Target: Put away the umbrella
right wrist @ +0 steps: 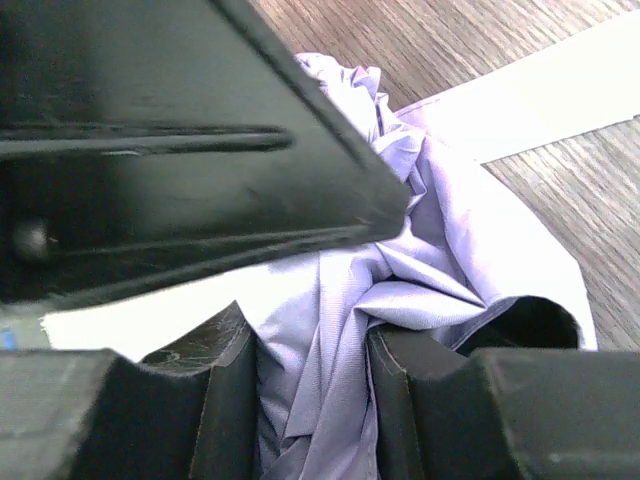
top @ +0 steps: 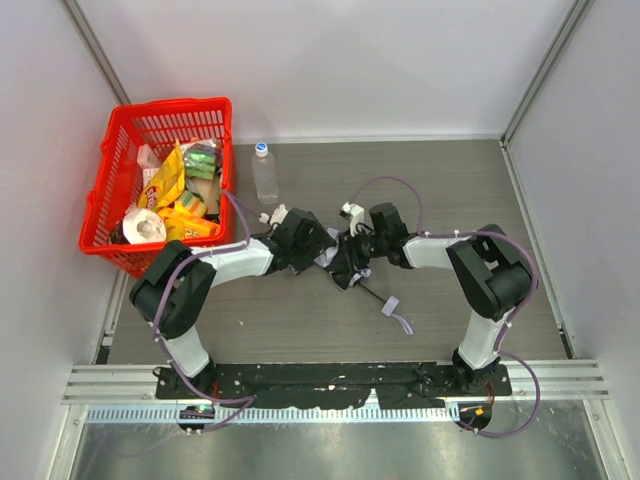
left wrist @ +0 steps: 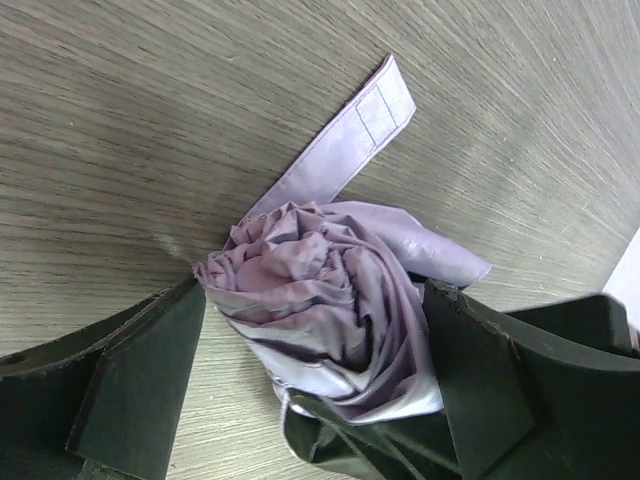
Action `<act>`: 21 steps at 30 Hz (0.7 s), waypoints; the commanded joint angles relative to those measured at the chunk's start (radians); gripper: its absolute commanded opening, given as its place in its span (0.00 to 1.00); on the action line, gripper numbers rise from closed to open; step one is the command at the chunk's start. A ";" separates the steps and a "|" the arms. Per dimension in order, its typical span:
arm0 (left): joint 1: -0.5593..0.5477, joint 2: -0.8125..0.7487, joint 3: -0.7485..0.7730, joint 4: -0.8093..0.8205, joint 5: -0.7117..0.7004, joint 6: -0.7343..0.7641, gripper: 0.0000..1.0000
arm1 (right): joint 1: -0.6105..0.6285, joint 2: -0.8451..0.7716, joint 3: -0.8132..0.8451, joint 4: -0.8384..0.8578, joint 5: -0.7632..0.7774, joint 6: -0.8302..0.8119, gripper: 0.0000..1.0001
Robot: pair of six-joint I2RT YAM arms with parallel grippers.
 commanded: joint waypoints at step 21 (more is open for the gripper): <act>-0.024 0.042 -0.080 -0.048 0.098 -0.060 0.93 | -0.058 0.076 -0.100 0.313 -0.173 0.277 0.01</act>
